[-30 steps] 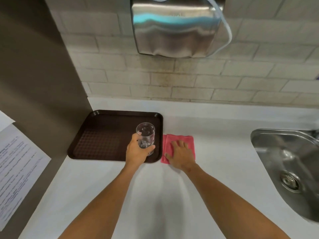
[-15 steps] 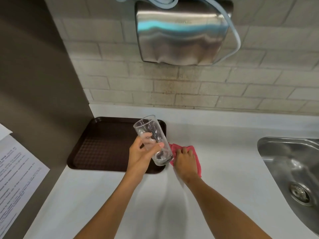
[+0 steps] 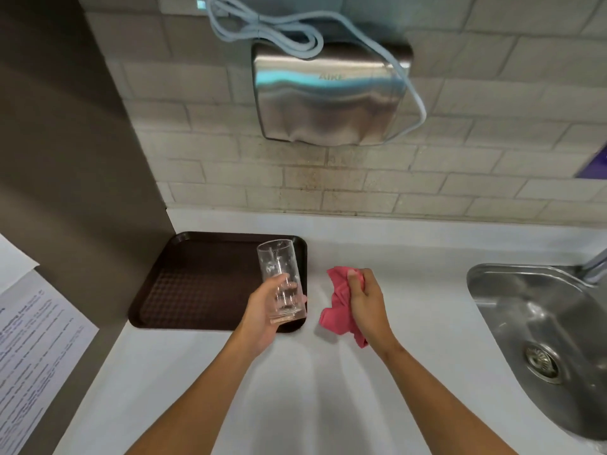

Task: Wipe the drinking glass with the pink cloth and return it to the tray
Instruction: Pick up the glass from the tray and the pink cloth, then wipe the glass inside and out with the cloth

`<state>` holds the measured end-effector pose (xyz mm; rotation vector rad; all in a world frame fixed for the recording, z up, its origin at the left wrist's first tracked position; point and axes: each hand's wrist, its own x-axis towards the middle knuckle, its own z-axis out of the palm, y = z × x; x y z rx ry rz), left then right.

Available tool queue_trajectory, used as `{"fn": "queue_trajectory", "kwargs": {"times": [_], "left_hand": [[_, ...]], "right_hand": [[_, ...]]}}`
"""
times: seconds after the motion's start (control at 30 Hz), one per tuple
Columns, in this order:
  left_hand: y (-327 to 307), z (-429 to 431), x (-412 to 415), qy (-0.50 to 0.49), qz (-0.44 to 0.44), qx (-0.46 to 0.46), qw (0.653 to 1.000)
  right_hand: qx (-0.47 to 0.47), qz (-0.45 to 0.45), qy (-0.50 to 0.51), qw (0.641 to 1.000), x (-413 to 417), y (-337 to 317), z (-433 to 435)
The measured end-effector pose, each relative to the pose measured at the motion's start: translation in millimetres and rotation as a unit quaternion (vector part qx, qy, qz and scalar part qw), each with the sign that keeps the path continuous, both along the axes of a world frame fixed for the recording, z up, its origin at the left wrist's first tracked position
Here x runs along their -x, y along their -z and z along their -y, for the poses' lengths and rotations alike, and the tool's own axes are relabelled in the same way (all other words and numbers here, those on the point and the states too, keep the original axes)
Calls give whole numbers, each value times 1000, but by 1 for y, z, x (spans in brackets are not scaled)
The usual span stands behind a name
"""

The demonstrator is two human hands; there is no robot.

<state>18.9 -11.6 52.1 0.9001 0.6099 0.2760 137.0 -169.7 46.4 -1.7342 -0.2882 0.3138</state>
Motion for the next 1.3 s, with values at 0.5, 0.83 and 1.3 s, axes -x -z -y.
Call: {"fn": "queue_trajectory", "kwargs": {"times": [0.5,0.83,1.3], "left_hand": [[-60,32,-2,72,11,-45,996],[-94,42,-9,41,39,-91,994],[-97,23,-27,23,23,-93,995]], "right_hand": [[-50,289,-133,947,27,-114,13],[4,445,-116,888,6,-116,15],[58,589,-236,771,16,-99,24]]}}
